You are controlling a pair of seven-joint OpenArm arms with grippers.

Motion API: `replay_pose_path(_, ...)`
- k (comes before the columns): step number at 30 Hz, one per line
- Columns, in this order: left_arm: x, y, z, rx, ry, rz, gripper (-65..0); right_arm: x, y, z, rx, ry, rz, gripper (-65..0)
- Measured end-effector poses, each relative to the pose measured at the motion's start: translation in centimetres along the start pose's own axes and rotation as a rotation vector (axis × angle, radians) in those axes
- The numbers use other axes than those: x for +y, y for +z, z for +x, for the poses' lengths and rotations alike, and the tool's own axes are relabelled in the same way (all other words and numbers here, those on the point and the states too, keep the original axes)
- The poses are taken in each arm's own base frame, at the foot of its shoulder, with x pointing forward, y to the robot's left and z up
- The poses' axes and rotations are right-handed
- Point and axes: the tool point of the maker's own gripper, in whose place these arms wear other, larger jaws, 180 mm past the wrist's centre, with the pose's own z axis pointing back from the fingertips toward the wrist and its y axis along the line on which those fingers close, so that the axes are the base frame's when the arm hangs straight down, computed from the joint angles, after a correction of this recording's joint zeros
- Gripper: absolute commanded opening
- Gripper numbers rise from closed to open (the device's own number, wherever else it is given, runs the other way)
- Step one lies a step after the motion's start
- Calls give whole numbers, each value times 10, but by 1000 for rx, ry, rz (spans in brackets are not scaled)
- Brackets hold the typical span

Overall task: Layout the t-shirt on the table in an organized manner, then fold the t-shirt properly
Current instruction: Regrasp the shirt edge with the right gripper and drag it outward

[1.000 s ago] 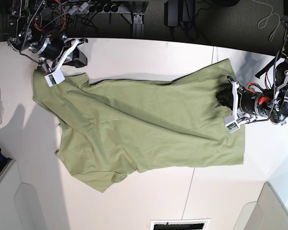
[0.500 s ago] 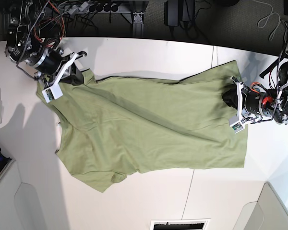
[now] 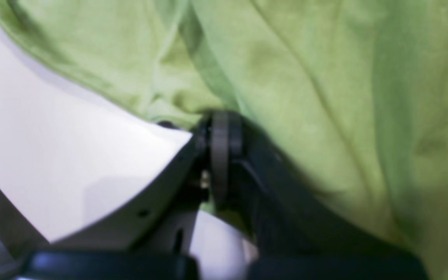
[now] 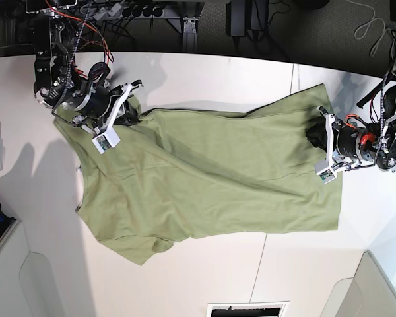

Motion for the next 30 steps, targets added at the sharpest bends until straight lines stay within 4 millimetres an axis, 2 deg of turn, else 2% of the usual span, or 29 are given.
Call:
replay_pose_path(6, 3, 0, -1, 5, -13, 16, -512, 35, 18, -25, 31, -34, 71, -650)
replay_pose_path(12, 4, 0, -1, 5, -16, 21, -512, 59, 37, -48, 74, -14, 82, -650)
replay_pose_path(15, 4, 0, -1, 8, -18, 23, -512, 64, 46, -45, 65, 12, 77, -650)
replay_pose_path(18, 4, 0, -1, 7, -18, 23, -512, 67, 56, -23, -2, 35, 73, -650)
replay_pose_path(20, 5, 1, -2, 8, -17, 23, -512, 59, 61, -16, -28, 34, 47, -650)
replay_pose_path(22, 5, 1, -2, 8, -18, 24, -512, 42, 66, -15, -35, 18, -1, -650)
replay_pose_path(30, 6, 1, -1, 9, -18, 27, -512, -44, 90, -4, -103, -59, -219, -650)
